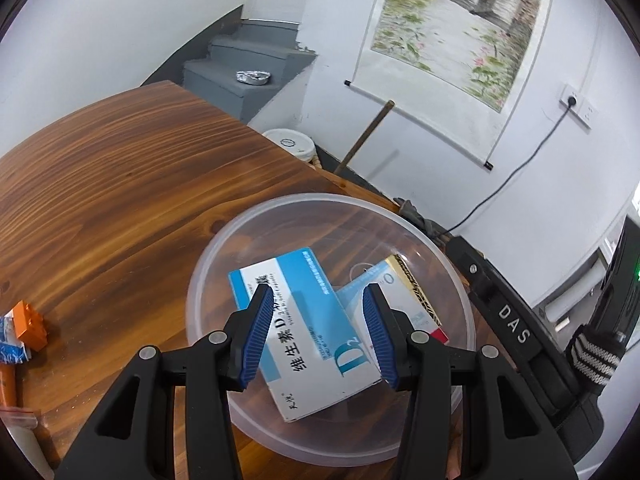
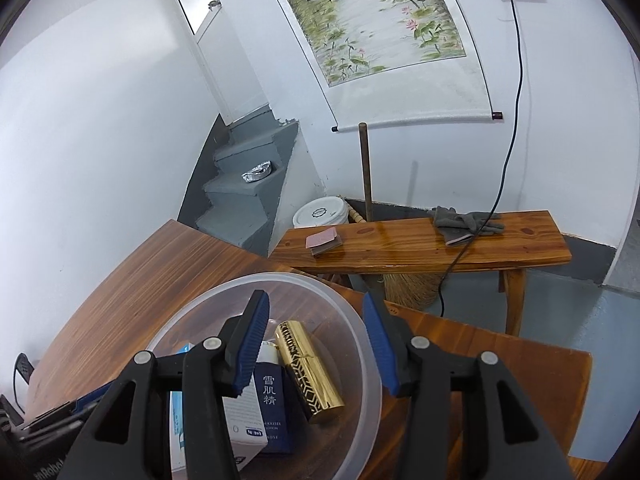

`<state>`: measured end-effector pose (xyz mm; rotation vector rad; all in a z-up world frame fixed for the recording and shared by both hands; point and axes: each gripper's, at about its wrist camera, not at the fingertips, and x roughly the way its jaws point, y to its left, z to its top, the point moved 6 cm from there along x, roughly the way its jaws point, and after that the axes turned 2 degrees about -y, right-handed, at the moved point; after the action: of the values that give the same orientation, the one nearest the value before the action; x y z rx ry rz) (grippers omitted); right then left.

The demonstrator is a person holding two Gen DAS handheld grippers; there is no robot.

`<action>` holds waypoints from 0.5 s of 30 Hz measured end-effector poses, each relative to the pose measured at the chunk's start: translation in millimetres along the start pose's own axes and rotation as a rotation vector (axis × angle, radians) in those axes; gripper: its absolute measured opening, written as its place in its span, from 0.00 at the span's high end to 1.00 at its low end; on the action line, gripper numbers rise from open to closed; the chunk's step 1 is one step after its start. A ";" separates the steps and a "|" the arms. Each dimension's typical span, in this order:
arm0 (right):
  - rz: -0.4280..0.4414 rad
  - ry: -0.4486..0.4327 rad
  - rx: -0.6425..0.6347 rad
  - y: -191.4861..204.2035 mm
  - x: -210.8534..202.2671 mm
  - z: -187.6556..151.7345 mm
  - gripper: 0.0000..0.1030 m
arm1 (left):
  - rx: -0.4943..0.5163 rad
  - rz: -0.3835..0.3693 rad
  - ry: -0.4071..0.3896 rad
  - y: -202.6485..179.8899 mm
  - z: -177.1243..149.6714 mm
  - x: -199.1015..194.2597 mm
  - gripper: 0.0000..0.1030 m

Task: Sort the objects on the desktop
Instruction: 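Open both grippers to release the white box and gold tube into the bowl, then move both grippers back toward the remaining pile on the table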

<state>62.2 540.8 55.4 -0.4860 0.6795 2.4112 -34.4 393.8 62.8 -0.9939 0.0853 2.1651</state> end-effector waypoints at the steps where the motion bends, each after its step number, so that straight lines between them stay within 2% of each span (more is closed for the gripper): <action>1: 0.000 0.003 -0.004 0.7 0.6 -0.3 0.48 | -0.007 0.003 -0.003 1.5 0.2 -1.6 0.51; 11: 0.020 0.013 -0.070 13.0 1.8 -5.9 0.45 | -0.059 0.022 -0.017 20.0 -2.9 -22.8 0.51; 15: 0.042 0.021 -0.070 15.1 2.3 -6.9 0.45 | -0.077 0.084 -0.052 41.1 -3.3 -41.4 0.51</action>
<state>52.4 527.3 54.1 -0.5309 0.6213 2.4790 -41.4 338.2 79.0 -0.9922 0.0189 2.2852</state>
